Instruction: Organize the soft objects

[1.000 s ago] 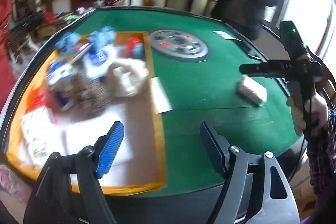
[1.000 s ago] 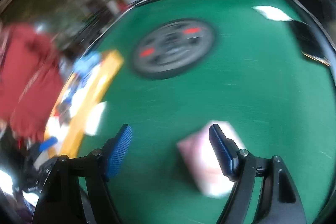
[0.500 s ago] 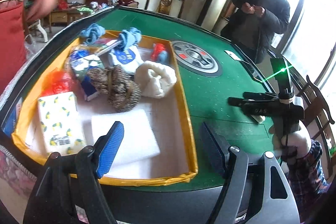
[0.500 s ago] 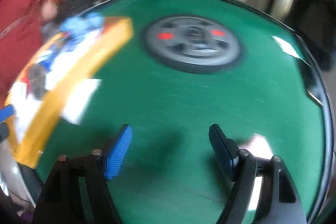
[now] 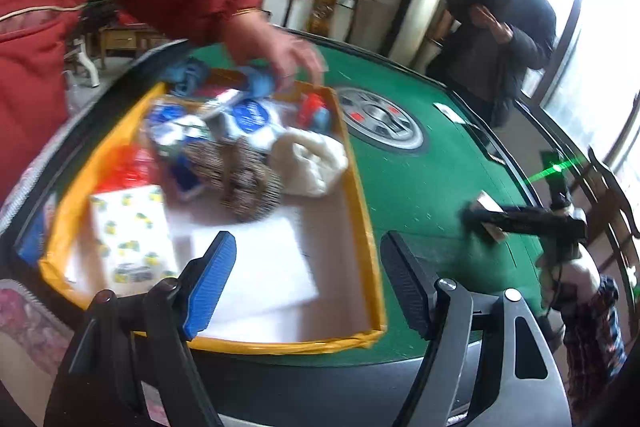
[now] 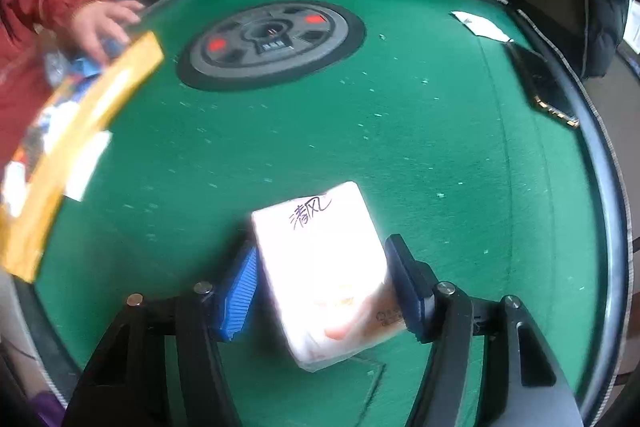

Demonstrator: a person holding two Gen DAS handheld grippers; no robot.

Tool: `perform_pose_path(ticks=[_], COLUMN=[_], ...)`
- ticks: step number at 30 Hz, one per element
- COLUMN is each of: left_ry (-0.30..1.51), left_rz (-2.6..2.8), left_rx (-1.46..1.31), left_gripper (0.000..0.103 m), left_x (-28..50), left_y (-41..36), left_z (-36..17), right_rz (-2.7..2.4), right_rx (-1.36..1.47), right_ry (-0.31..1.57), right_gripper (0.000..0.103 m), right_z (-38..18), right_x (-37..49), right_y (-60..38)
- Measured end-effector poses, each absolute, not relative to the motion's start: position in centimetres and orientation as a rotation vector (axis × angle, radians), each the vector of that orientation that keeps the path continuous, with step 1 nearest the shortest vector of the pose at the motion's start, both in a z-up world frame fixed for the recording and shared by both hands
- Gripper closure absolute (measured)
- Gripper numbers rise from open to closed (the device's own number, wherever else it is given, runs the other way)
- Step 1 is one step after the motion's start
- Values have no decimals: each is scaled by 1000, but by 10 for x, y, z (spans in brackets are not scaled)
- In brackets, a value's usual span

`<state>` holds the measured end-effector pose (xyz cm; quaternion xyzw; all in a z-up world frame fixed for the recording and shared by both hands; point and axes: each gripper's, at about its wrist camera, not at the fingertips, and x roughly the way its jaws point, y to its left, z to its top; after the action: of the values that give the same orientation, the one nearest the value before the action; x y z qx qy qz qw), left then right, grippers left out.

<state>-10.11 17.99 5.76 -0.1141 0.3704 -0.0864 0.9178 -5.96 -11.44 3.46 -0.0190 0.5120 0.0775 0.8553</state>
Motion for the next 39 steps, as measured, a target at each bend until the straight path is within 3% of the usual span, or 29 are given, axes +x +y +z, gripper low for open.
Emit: perform_pose_path(ticks=[7, 16, 28, 35, 39], left_ry=[732, 702, 685, 660, 629], left_rz=[-74, 7, 20, 55, 88], left_rx=[-286, -344, -347, -273, -233], left_gripper=[28, 28, 28, 28, 28], left_x=[-108, -118, -121, -121, -122], left_y=[217, 250, 257, 247, 240], left_z=[60, 60, 56, 60, 67], right_rz=[304, 680, 722, 621, 626], right_rx=[56, 65, -115, -233, -160], right_ry=[1007, 950, 983, 950, 922], right_gripper=[48, 47, 47, 38, 37], right_z=[66, 104, 64, 55, 68], right_x=[-73, -84, -80, -81, -83], right_y=[-87, 46, 168, 180, 162])
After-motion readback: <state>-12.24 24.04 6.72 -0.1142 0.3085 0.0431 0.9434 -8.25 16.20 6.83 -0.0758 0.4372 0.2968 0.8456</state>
